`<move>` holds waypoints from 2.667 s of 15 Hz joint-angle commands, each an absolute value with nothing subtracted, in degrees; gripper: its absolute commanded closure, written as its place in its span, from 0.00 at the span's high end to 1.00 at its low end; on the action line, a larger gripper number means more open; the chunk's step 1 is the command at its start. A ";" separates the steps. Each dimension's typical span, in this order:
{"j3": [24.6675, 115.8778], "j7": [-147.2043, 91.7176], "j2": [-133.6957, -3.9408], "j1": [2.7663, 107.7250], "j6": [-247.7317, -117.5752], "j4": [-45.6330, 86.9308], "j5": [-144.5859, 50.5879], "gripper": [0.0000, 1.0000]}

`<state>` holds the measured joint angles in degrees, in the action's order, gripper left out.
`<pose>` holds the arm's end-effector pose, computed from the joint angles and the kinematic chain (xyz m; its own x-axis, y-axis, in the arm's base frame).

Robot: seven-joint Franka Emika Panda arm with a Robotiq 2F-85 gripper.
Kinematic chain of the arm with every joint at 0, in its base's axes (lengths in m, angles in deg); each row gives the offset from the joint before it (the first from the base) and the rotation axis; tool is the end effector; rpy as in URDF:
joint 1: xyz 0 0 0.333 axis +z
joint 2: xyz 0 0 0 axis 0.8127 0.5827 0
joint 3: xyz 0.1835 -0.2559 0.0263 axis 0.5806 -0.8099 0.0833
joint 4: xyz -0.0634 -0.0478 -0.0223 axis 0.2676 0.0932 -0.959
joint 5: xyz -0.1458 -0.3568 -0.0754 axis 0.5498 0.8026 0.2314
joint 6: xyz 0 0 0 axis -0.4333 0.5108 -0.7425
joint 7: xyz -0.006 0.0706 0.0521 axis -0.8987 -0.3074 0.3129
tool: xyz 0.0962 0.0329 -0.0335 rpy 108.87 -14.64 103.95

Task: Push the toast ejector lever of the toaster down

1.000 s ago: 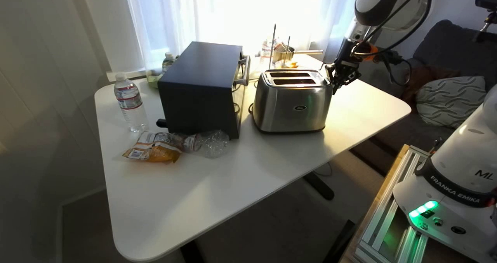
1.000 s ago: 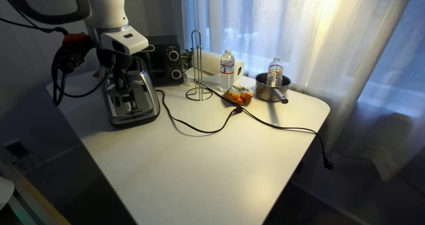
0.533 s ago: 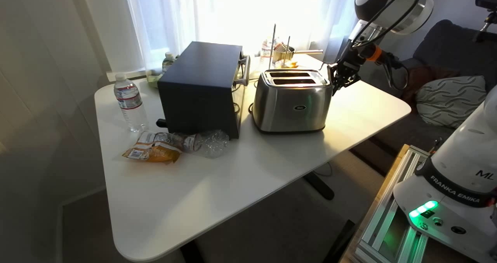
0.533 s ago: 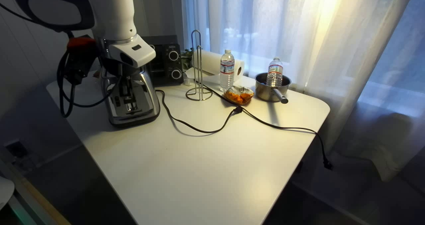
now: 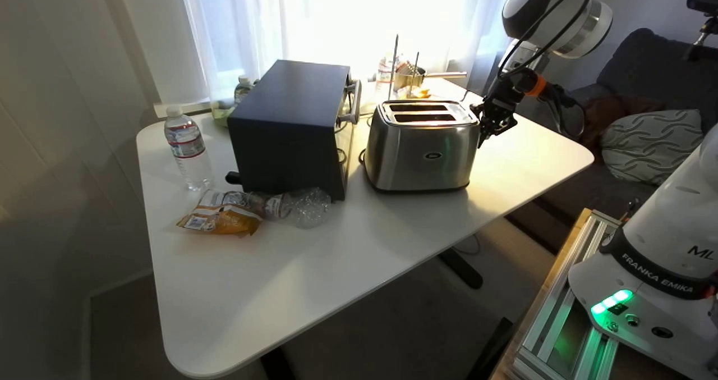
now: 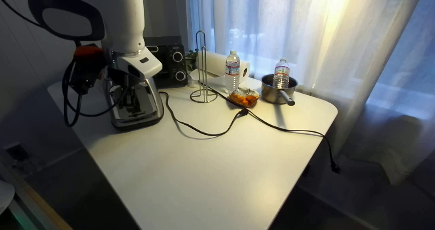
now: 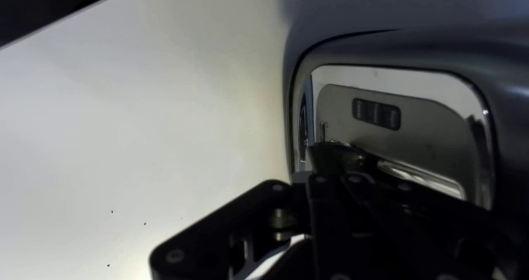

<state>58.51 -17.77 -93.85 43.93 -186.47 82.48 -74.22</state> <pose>0.3548 -0.1675 0.2680 0.7726 -0.6155 -0.1559 -0.6319 -0.7217 -0.2826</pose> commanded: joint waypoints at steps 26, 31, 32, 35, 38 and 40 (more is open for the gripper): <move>61.15 -17.97 -81.35 43.46 -192.49 79.45 -74.96 0.00; 61.65 -18.62 -78.38 43.49 -195.88 79.86 -73.75 0.00; 61.78 -18.78 -77.56 43.44 -196.67 79.87 -73.53 0.00; 62.04 -18.92 -77.03 43.04 -197.55 79.52 -73.78 0.00; 61.64 -19.49 -78.72 42.62 -196.10 78.76 -73.16 0.00; 61.00 -20.56 -79.94 42.53 -195.46 78.41 -70.99 0.00</move>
